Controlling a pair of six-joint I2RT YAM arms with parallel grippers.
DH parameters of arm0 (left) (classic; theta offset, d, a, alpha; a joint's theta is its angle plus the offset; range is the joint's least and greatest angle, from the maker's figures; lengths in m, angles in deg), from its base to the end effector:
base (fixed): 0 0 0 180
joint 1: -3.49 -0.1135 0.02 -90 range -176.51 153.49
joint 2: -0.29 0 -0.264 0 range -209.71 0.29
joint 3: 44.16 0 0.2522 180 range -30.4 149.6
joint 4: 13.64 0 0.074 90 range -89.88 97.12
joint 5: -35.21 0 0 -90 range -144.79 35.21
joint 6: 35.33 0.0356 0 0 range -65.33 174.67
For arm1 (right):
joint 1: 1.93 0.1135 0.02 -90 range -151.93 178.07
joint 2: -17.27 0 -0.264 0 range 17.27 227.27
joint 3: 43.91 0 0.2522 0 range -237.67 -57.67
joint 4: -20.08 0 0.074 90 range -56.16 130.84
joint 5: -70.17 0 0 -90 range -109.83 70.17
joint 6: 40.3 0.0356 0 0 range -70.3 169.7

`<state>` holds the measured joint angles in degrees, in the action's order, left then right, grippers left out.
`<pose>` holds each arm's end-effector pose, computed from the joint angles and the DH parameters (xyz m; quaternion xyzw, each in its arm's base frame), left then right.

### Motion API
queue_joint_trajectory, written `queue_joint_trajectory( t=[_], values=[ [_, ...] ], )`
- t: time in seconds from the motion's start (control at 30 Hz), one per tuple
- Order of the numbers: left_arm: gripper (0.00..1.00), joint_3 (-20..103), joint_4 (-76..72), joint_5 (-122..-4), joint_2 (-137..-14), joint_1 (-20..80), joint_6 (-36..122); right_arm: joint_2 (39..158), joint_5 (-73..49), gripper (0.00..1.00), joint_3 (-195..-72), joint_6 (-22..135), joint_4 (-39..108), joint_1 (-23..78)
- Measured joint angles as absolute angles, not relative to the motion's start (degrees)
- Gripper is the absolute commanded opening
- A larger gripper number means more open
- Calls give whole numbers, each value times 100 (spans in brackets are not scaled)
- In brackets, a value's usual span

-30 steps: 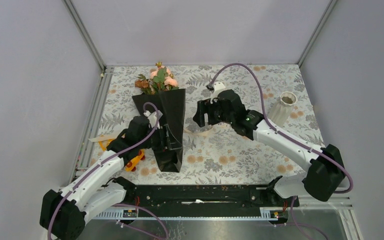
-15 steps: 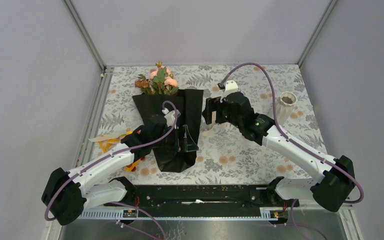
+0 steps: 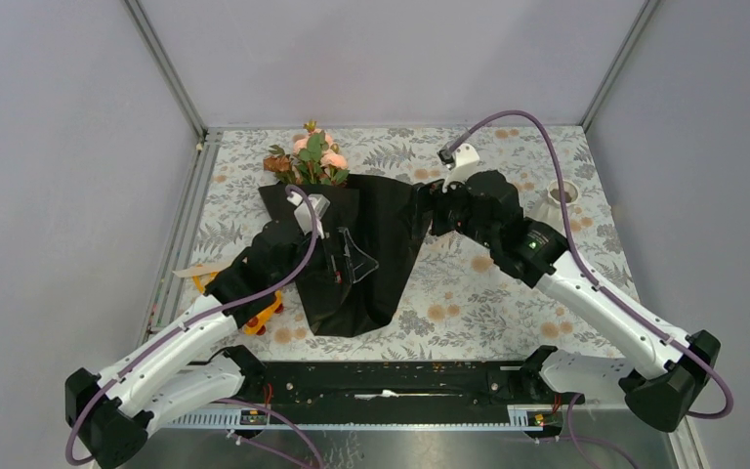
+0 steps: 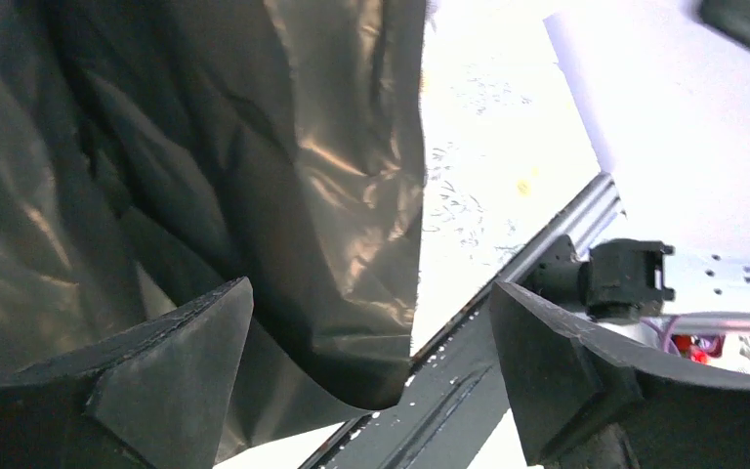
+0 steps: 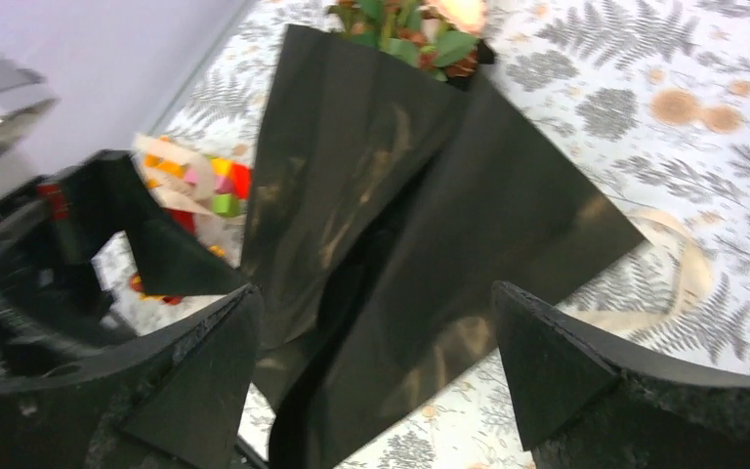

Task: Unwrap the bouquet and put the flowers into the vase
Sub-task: Unfold the wrapping paper at the center of the board.

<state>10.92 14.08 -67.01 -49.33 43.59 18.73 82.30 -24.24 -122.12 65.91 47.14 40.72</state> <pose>0.1487 -0.1350 0.2974 0.0892 0.8229 -0.4109 0.3821 0.1934 0.1744 0.3841 -0.1568 0.7714 0.2763 0.5514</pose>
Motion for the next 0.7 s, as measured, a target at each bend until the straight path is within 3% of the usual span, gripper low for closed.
queue_joint_trajectory(
  t=[0.2,0.7],
  values=[
    [99,991,1545,-6459,-5123,3979,1729,8646,-1519,78,-12631,6676,4793,4149],
    [99,47,1598,-5908,-4765,2230,1261,10541,-861,55,-12623,7404,4789,4944]
  ],
)
